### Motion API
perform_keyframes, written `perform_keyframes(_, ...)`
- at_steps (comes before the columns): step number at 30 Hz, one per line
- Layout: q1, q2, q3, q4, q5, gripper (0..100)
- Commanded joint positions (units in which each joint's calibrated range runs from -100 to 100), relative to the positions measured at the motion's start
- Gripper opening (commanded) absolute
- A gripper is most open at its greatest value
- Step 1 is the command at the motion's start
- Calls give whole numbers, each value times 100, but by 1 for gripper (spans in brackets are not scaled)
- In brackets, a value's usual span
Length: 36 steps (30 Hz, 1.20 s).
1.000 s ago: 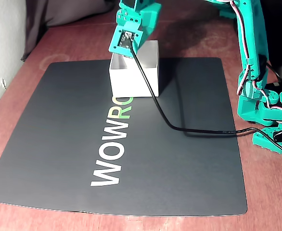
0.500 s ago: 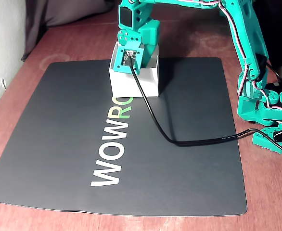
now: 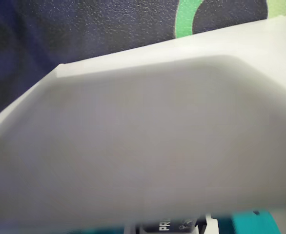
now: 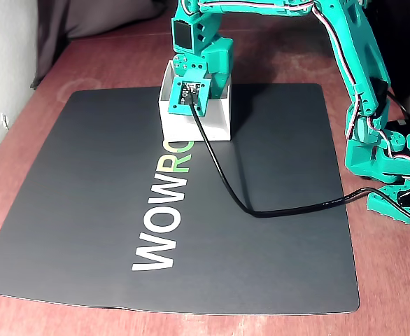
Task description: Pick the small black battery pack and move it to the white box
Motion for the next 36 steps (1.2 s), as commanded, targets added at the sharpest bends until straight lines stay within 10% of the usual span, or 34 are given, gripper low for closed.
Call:
perform_keyframes(1, -12, -100, -29, -29, 21, 7)
perform_keyframes(36, -1044, -1109, -310, -81, 255, 15)
